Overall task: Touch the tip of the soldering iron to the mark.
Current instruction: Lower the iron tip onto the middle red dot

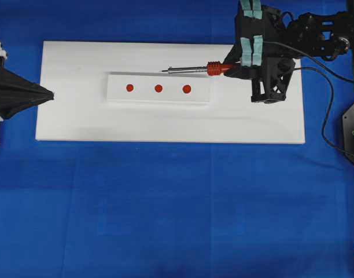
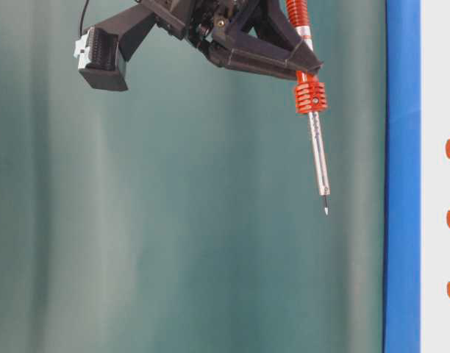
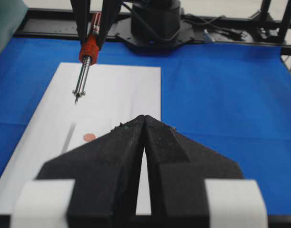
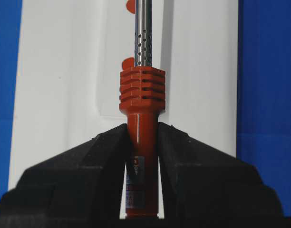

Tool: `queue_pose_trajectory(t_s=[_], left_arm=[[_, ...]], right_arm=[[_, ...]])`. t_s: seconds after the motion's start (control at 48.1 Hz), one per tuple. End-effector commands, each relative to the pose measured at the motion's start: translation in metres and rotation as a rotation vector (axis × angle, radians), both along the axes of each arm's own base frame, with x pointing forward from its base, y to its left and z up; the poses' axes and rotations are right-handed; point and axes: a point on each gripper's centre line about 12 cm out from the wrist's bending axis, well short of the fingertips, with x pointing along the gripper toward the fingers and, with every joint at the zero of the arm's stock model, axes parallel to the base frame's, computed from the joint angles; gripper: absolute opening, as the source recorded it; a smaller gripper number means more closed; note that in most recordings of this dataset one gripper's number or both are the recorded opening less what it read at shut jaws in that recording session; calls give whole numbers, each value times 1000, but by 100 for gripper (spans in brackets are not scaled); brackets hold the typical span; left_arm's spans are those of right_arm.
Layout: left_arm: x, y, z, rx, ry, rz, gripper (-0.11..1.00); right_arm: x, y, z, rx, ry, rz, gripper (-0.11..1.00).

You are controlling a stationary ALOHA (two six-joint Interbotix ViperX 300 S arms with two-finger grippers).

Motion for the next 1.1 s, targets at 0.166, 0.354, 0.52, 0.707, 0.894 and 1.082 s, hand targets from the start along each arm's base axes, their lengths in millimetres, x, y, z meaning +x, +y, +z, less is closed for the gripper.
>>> queue_pose_trajectory(t_s=[0.166,0.354,0.52,0.707,0.894,1.082], left_arm=[[2,0,4,3,-14,1,0],[2,0,4,2,-14,1,0],[2,0,4,2,-14,1,0],[2,0,4,2,-14,1,0],[2,0,4,2,-14,1,0],[2,0,4,3,-12,1,0]], right_arm=[[1,-1,6,-8,-21,-3,6],[3,-2,3,-5,-12,-4,6],[6,-3,-5,2,8,-5,6],[13,-3,-24,9,38,-4,6],[22,-4,-46,15,73,-6,6],[26,-6,-63,16,98,-11,6]])
